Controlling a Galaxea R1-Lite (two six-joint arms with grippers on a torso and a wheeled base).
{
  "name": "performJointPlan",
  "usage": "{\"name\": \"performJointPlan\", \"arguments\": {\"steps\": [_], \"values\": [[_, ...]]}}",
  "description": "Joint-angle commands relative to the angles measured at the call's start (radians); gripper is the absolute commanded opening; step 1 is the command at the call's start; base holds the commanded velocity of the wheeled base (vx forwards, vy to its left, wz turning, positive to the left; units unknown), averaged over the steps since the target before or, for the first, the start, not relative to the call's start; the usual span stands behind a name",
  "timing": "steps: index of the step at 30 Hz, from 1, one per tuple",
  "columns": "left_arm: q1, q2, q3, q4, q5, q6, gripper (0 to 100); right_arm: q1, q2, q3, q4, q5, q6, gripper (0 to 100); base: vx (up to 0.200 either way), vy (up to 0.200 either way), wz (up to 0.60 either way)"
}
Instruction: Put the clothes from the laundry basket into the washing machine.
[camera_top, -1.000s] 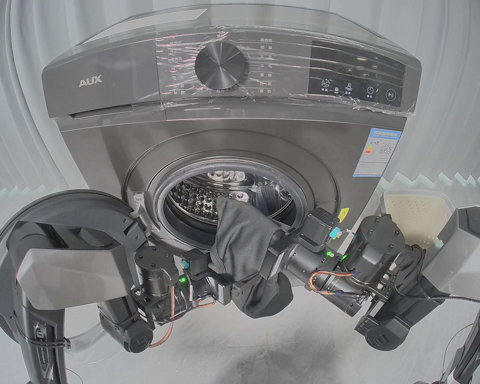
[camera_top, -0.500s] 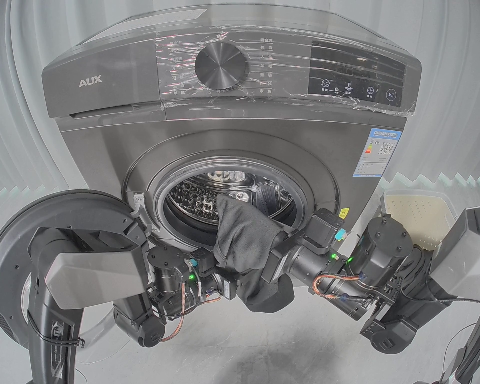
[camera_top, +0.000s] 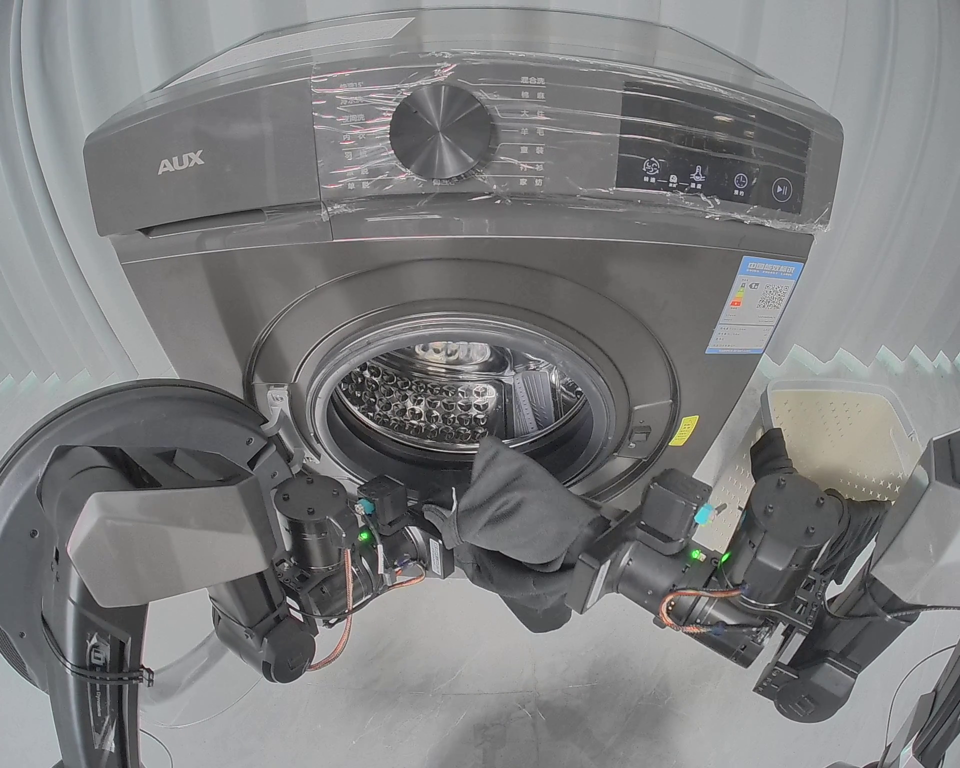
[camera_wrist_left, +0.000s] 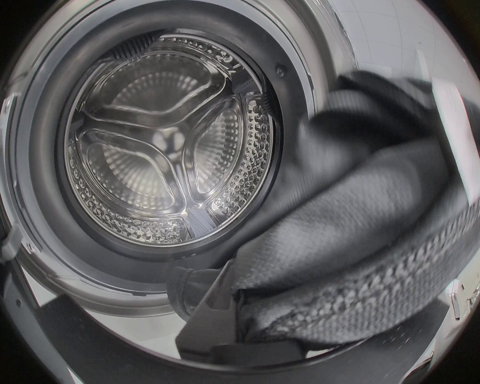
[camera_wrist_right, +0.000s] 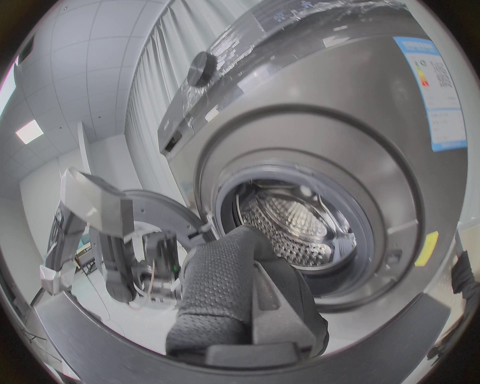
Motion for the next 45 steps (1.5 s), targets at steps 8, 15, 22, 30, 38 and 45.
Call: {"name": "performJointPlan", "arguments": {"steps": [8, 15, 22, 30, 38, 45], "values": [[-0.004, -0.168, 0.038, -0.001, 0.022, -0.019, 0, 0.011, 0.055, 0.133, -0.011, 0.002, -0.001, 0, 0.0, 0.0, 0.0], [-0.01, -0.206, 0.106, -0.001, 0.02, -0.025, 0, 0.026, 0.063, 0.126, -0.014, 0.004, 0.002, 0, 0.0, 0.0, 0.0], [-0.01, -0.237, 0.121, -0.001, 0.022, -0.047, 0, 0.04, 0.063, 0.172, 0.0, 0.002, 0.009, 100, 0.0, 0.0, 0.0], [-0.016, -0.368, 0.208, -0.001, 0.017, -0.139, 0, 0.058, 0.066, 0.434, -0.008, 0.015, 0.002, 100, 0.0, 0.0, 0.0], [-0.007, -0.471, 0.34, -0.002, 0.006, -0.151, 0, 0.041, 0.058, 0.425, -0.011, -0.019, 0.019, 100, 0.0, 0.0, 0.0], [-0.007, -0.497, 0.376, -0.001, 0.022, -0.149, 0, -0.058, 0.018, 0.376, -0.016, -0.13, 0.098, 100, 0.0, 0.0, 0.0]]}}
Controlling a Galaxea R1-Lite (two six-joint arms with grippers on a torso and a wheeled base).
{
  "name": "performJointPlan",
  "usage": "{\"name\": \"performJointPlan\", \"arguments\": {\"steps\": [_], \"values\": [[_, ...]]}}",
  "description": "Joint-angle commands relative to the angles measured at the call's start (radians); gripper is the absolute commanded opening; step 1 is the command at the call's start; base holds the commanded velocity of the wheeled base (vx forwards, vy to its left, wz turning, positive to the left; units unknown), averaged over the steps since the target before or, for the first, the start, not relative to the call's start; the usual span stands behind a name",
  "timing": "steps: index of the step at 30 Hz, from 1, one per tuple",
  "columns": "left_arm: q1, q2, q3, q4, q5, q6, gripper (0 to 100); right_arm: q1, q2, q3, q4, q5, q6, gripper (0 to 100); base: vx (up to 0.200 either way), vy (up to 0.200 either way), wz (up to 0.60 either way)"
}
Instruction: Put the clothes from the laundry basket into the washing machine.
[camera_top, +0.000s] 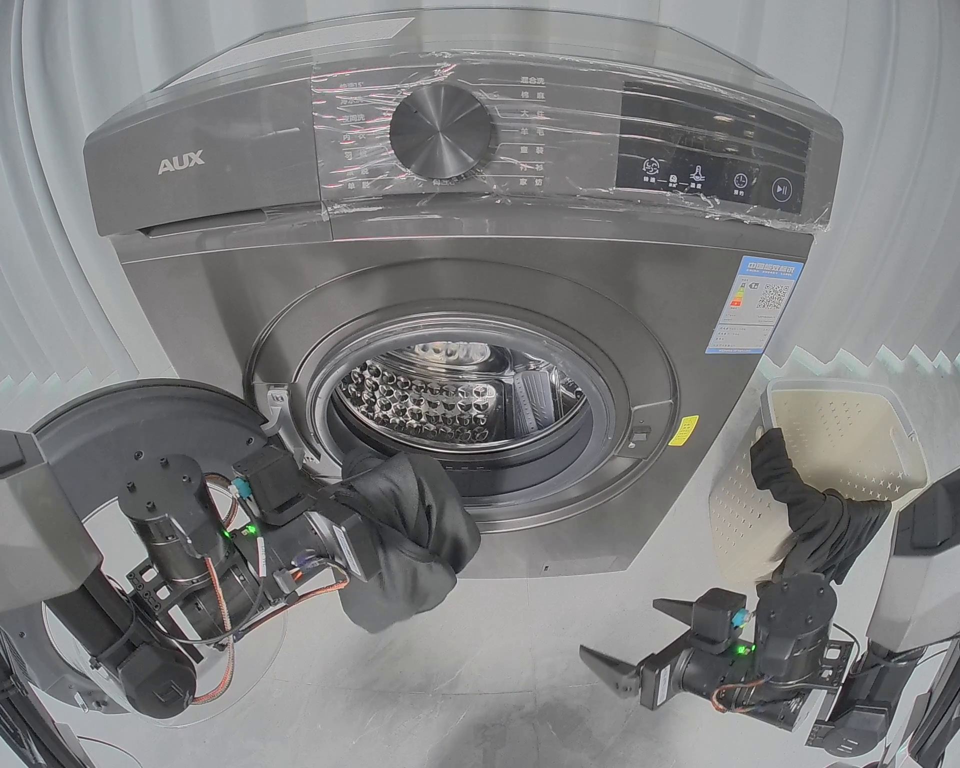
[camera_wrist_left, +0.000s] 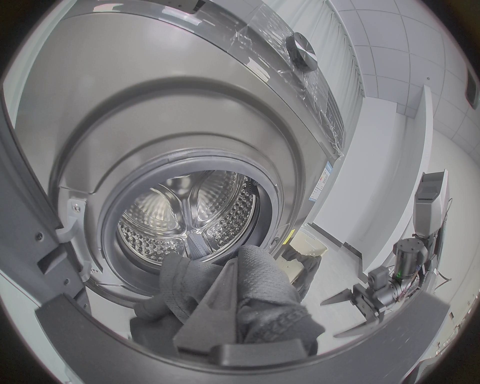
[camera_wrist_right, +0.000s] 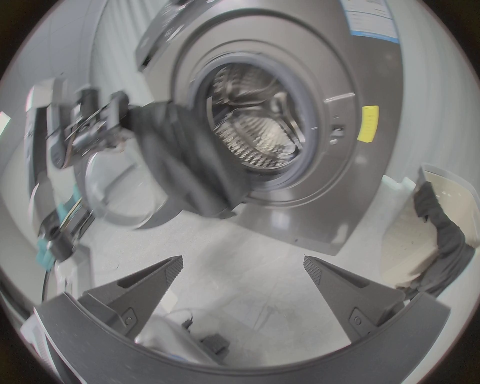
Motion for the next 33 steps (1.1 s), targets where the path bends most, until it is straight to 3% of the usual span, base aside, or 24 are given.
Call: {"name": "performJointPlan", "arguments": {"steps": [1, 3, 6, 10, 13, 19, 33], "values": [[0.003, -0.045, 0.028, 0.0, 0.008, 0.003, 0, -0.056, -0.032, -0.023, -0.002, -0.019, 0.037, 100, 0.0, 0.0, 0.0], [0.005, -0.045, 0.034, 0.0, 0.013, 0.009, 0, -0.073, -0.032, -0.021, -0.003, -0.02, 0.044, 100, 0.0, 0.0, 0.0], [0.003, -0.031, 0.031, 0.001, 0.059, 0.062, 0, -0.074, -0.032, -0.032, -0.003, -0.019, 0.047, 100, 0.0, 0.0, 0.0], [-0.002, -0.015, 0.035, 0.001, 0.109, 0.09, 0, -0.074, -0.029, -0.032, -0.003, -0.019, 0.048, 100, 0.0, 0.0, 0.0], [0.002, 0.001, 0.032, 0.001, 0.112, 0.088, 0, -0.073, -0.029, -0.038, -0.003, -0.019, 0.048, 100, 0.0, 0.0, 0.0], [0.0, 0.032, 0.029, 0.0, 0.115, 0.092, 0, -0.073, -0.035, -0.038, -0.003, -0.019, 0.048, 100, 0.2, 0.0, 0.0], [-0.009, 0.052, 0.015, 0.0, 0.12, 0.093, 0, -0.06, -0.043, -0.052, -0.005, -0.02, 0.047, 100, 0.0, 0.0, 0.0]]}}
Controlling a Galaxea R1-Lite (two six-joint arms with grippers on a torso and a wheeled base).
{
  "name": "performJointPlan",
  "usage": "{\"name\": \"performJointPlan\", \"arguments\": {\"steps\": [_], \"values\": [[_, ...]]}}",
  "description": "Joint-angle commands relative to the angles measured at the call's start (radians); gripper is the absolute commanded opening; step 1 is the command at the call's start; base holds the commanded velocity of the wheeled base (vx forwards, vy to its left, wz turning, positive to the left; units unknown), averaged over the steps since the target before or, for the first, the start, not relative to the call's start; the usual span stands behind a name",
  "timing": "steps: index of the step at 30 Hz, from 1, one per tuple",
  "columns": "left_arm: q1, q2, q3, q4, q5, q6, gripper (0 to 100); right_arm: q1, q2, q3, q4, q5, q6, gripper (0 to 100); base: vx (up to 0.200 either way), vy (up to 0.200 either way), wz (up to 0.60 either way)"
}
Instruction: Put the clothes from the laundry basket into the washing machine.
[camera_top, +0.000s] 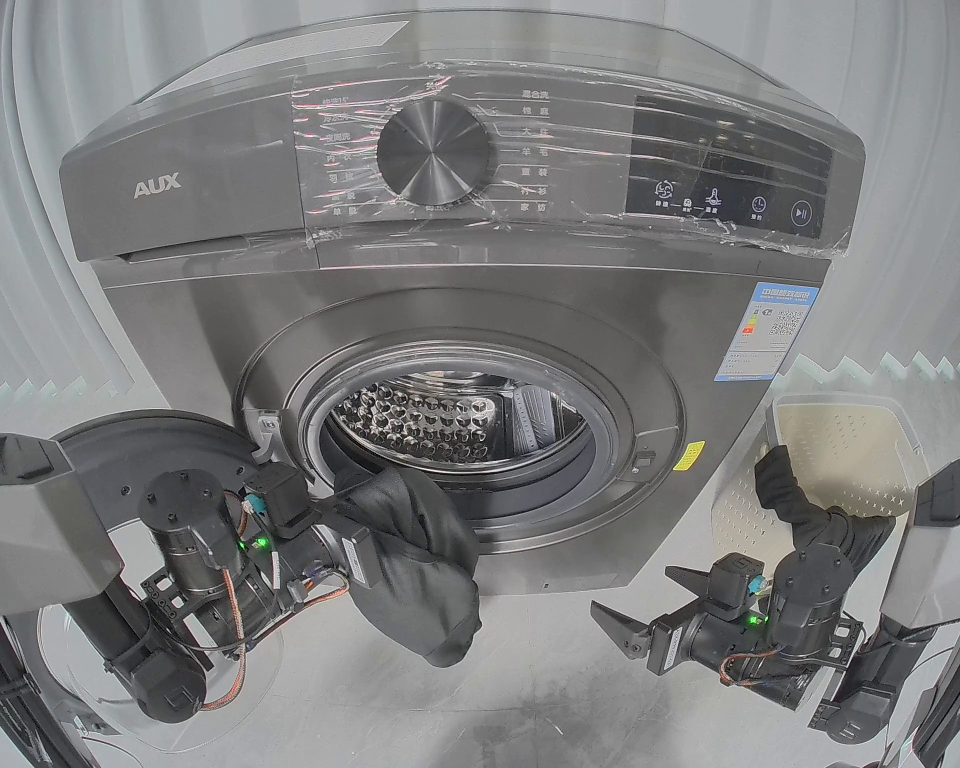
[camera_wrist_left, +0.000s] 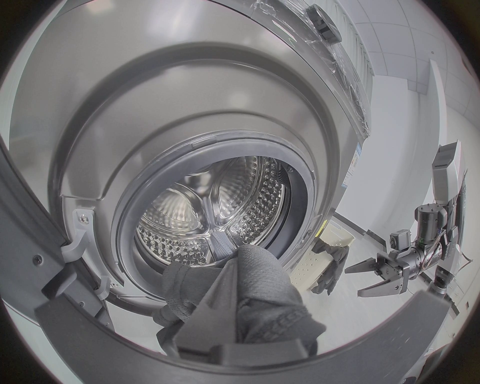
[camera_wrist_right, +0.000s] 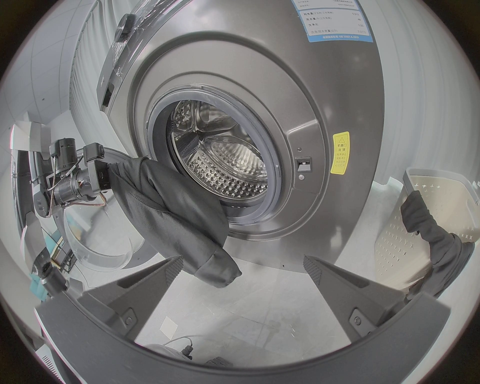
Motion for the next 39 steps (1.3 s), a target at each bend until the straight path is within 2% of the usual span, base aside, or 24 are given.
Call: {"name": "performJointPlan", "arguments": {"steps": [1, 3, 6, 9, 11, 12, 14, 16, 18, 19, 24, 26, 28, 31, 32, 33, 36, 39], "values": [[-0.009, 0.01, -0.01, 0.0, -0.002, -0.001, 0, 0.007, -0.016, -0.007, 0.001, -0.001, -0.002, 100, 0.0, 0.0, 0.0], [-0.03, 0.052, -0.062, 0.001, 0.001, 0.0, 0, 0.008, -0.028, -0.007, 0.001, -0.001, -0.004, 100, 0.0, 0.0, 0.0], [-0.027, 0.13, -0.134, 0.0, -0.013, 0.002, 0, 0.008, -0.03, -0.009, 0.001, -0.001, -0.002, 100, 0.0, 0.0, 0.0], [-0.03, 0.161, -0.189, 0.001, -0.025, -0.012, 0, 0.007, -0.031, -0.01, 0.001, -0.001, -0.002, 100, 0.0, 0.0, 0.0], [-0.03, 0.223, -0.273, 0.001, -0.051, -0.037, 0, 0.007, -0.031, -0.01, 0.001, 0.001, -0.004, 100, 0.0, 0.0, 0.0], [-0.029, 0.253, -0.31, 0.0, -0.049, -0.031, 0, 0.008, -0.031, -0.009, 0.001, -0.001, -0.004, 100, 0.0, 0.0, 0.0], [-0.029, 0.286, -0.352, 0.0, -0.043, -0.029, 0, 0.007, -0.031, -0.009, 0.001, 0.001, -0.004, 100, 0.0, 0.0, 0.0], [-0.038, 0.372, -0.468, 0.001, -0.006, -0.034, 0, 0.007, -0.034, -0.009, 0.001, 0.001, -0.004, 100, 0.0, 0.0, 0.0], [-0.04, 0.391, -0.49, 0.0, 0.006, -0.034, 0, 0.005, -0.036, -0.009, 0.001, 0.001, -0.004, 100, 0.0, 0.0, 0.0], [-0.047, 0.45, -0.583, 0.001, 0.052, -0.038, 0, 0.004, -0.048, -0.007, 0.001, 0.001, -0.002, 100, 0.0, 0.0, 0.0], [-0.044, 0.504, -0.682, 0.02, 0.064, -0.041, 0, -0.002, -0.051, -0.007, 0.001, 0.004, -0.002, 100, 0.0, 0.0, 0.0], [-0.029, 0.541, -0.778, 0.092, 0.063, -0.041, 0, -0.006, -0.051, -0.007, 0.001, 0.007, -0.002, 100, 0.0, 0.0, 0.0], [-0.021, 0.547, -0.806, 0.113, 0.063, -0.041, 0, -0.006, -0.051, -0.007, 0.001, 0.007, -0.002, 100, 0.0, 0.0, 0.0], [0.002, 0.578, -0.958, 0.199, 0.064, -0.041, 0, -0.009, -0.053, -0.007, 0.001, 0.007, -0.002, 100, 0.0, 0.0, 0.0], [0.002, 0.578, -0.958, 0.199, 0.064, -0.041, 0, -0.009, -0.053, -0.007, 0.001, 0.007, -0.002, 100, 0.0, 0.0, 0.0], [0.01, 0.592, -1.036, 0.247, 0.064, -0.041, 0, -0.009, -0.051, -0.006, 0.001, 0.007, -0.002, 100, 0.0, 0.0, 0.0], [0.013, 0.61, -1.113, 0.291, 0.066, -0.043, 0, -0.007, -0.048, -0.004, 0.001, 0.007, -0.002, 100, 0.0, 0.0, 0.0], [0.025, 0.645, -1.212, 0.353, 0.087, -0.043, 0, -0.004, -0.048, -0.006, 0.001, 0.007, -0.004, 100, 0.0, 0.0, 0.0]]}}
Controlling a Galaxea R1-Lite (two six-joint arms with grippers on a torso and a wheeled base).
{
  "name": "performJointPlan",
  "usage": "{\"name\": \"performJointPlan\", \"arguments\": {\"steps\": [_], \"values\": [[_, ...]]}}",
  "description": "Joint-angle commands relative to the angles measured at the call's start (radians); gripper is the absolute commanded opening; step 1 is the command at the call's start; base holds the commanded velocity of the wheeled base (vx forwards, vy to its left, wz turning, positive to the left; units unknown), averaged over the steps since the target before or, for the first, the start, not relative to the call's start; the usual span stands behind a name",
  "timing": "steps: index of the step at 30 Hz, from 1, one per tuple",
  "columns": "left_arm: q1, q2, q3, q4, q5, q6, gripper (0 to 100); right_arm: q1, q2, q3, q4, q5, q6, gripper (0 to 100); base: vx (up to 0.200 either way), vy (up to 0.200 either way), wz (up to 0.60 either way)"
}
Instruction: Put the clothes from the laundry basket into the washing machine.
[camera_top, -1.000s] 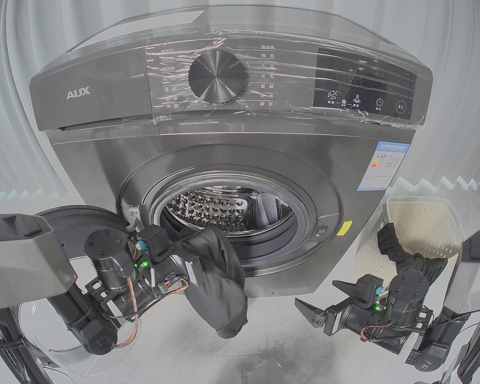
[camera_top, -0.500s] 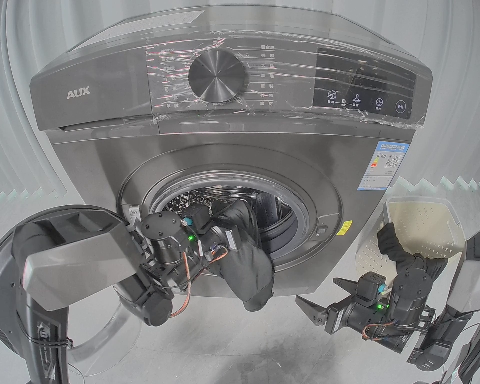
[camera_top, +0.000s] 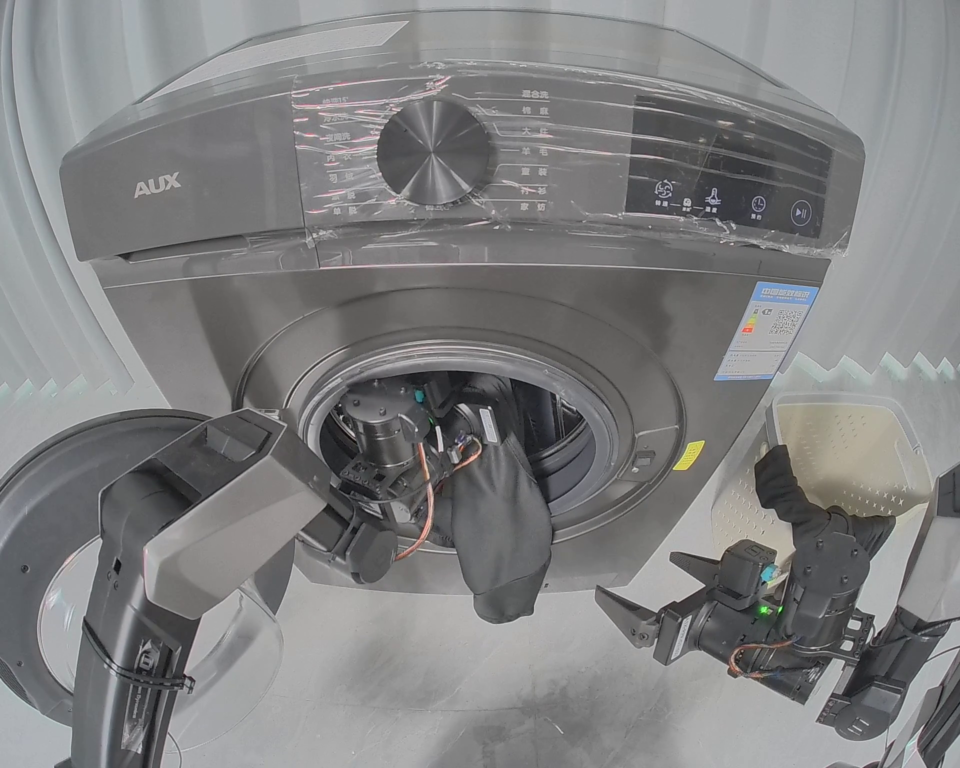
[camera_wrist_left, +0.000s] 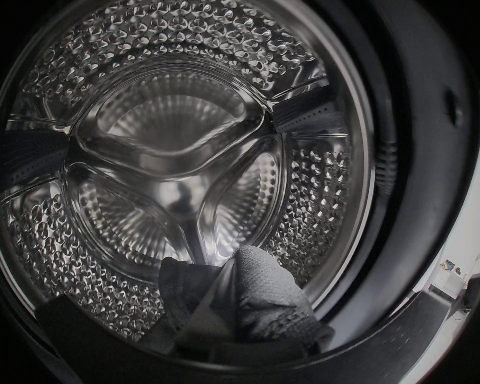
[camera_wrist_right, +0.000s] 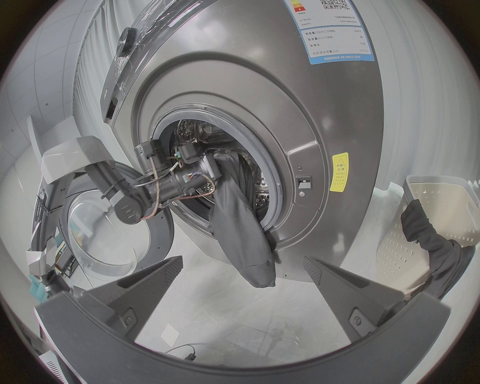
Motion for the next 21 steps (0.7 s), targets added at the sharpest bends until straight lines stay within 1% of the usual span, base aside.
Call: {"name": "performJointPlan", "arguments": {"steps": [1, 4, 5, 6, 9, 10, 11, 14, 17, 20, 21], "values": [[0.029, 0.11, -0.218, 0.112, 0.03, -0.001, 0, 0.002, -0.001, 0.0, 0.0, 0.001, -0.003, 100, 0.0, 0.0, 0.0], [0.038, 0.153, -0.306, 0.141, 0.041, -0.001, 0, 0.001, -0.001, 0.004, 0.0, 0.001, -0.003, 100, 0.0, 0.0, 0.0], [0.038, 0.155, -0.309, 0.142, 0.042, -0.001, 0, 0.001, -0.001, 0.004, 0.0, 0.001, -0.003, 100, 0.0, 0.0, 0.0], [0.038, 0.178, -0.362, 0.167, 0.049, -0.001, 0, -0.001, -0.001, 0.004, 0.0, 0.001, -0.003, 100, 0.0, 0.0, 0.0], [0.038, 0.219, -0.451, 0.201, 0.053, -0.003, 0, -0.001, -0.001, 0.004, 0.0, 0.001, -0.003, 100, 0.0, 0.0, 0.0], [0.038, 0.222, -0.456, 0.202, 0.053, -0.003, 0, -0.001, -0.001, 0.004, 0.0, 0.001, -0.003, 100, 0.0, 0.0, 0.0], [0.04, 0.24, -0.494, 0.216, 0.061, -0.001, 0, -0.001, -0.001, 0.004, 0.0, 0.001, -0.001, 100, 0.0, 0.0, 0.0], [0.04, 0.259, -0.528, 0.236, 0.069, -0.001, 0, -0.001, 0.001, 0.004, 0.0, 0.001, -0.001, 100, 0.0, 0.0, 0.0], [0.044, 0.29, -0.62, 0.265, 0.087, -0.001, 0, -0.001, 0.002, 0.005, 0.0, 0.001, -0.001, 100, 0.0, 0.0, 0.0], [0.049, 0.299, -0.623, 0.274, 0.099, 0.0, 0, -0.001, 0.002, 0.005, 0.0, 0.001, -0.001, 100, 0.0, 0.0, 0.0], [0.049, 0.299, -0.623, 0.274, 0.099, 0.0, 100, -0.001, 0.002, 0.005, 0.0, 0.001, -0.001, 100, 0.0, 0.0, 0.0]]}}
